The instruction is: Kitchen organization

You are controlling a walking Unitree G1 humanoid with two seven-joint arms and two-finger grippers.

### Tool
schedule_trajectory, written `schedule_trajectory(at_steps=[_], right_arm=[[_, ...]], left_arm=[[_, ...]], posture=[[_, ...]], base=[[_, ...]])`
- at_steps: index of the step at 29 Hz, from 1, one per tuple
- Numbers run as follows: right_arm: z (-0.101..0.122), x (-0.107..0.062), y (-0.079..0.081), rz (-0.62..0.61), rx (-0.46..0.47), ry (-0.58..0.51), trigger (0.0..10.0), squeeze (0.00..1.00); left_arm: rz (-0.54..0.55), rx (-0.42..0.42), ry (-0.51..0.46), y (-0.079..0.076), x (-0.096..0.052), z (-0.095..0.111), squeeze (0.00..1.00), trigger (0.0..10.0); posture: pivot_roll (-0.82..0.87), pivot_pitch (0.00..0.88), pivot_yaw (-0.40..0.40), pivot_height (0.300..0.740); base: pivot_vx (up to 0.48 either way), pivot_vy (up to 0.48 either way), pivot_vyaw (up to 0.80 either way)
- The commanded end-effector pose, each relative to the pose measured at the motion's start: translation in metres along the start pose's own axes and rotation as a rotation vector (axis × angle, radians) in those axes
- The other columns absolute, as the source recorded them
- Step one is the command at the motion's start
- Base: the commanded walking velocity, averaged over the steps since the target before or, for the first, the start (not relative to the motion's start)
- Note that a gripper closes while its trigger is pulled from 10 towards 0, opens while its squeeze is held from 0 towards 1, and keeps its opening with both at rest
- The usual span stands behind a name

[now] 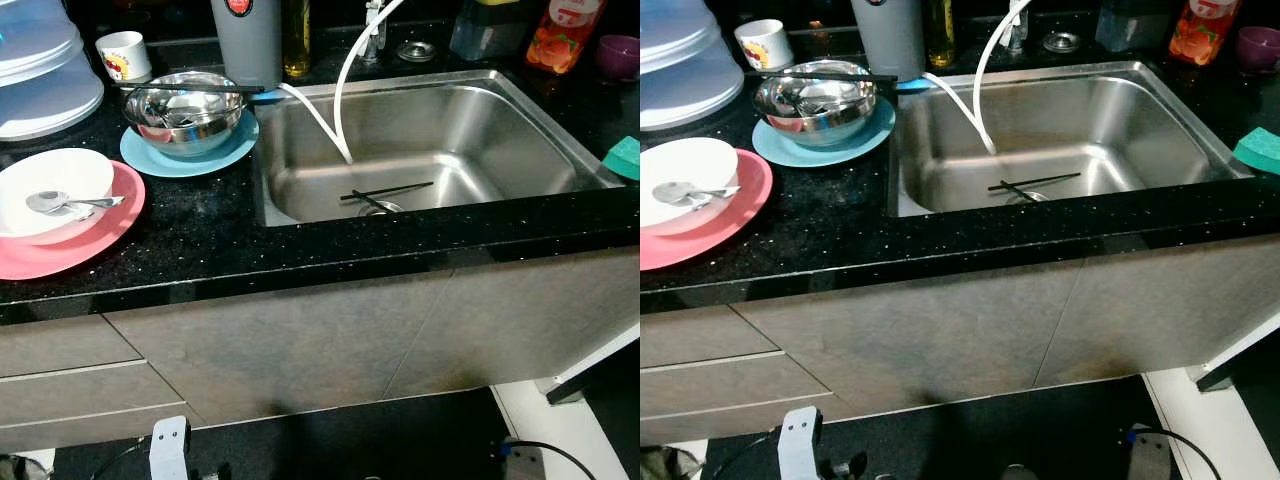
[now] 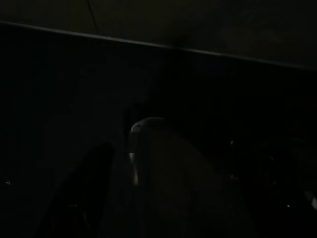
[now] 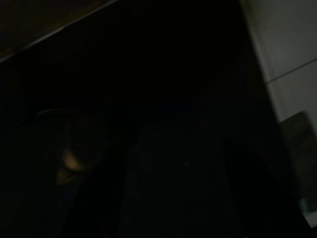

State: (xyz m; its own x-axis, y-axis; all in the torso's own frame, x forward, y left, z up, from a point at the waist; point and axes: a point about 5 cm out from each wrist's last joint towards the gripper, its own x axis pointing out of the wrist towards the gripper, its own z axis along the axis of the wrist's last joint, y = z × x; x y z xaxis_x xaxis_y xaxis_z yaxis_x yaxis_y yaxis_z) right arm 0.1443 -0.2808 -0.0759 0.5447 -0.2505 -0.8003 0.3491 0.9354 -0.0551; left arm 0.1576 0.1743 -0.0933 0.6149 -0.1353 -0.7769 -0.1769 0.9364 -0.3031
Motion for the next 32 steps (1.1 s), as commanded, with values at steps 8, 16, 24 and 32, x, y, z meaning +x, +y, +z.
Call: schedule_trajectory(at_steps=[8,16,24,32], right_arm=[[0.003,-0.001,-0.012,0.033,-0.032,0.020,10.0,0.00],[0.006,0.001,-0.001,0.055,0.003,0.002,10.0,0.00],[0.012,0.005,0.017,0.076,0.008,-0.018,10.0,0.00],[0.030,0.010,0.075,0.201,-0.048,-0.047,10.0,0.00]], left_arm=[[0.001,0.004,0.006,-0.016,0.003,-0.007,0.00,10.0],[0.015,0.108,0.019,-0.006,0.003,0.002,0.00,10.0],[0.027,0.155,0.013,0.002,0.001,0.007,0.00,10.0],[0.054,0.345,-0.060,0.014,-0.001,0.030,0.00,10.0]], posture=[[0.07,0.157,-0.081,0.740],[0.03,0.159,-0.044,0.740],[0.02,0.152,0.011,0.740],[0.05,0.128,0.018,0.740]], base=[[0.000,0.000,0.00],[0.000,0.000,0.00],[0.000,0.000,0.00],[0.000,0.000,0.36]])
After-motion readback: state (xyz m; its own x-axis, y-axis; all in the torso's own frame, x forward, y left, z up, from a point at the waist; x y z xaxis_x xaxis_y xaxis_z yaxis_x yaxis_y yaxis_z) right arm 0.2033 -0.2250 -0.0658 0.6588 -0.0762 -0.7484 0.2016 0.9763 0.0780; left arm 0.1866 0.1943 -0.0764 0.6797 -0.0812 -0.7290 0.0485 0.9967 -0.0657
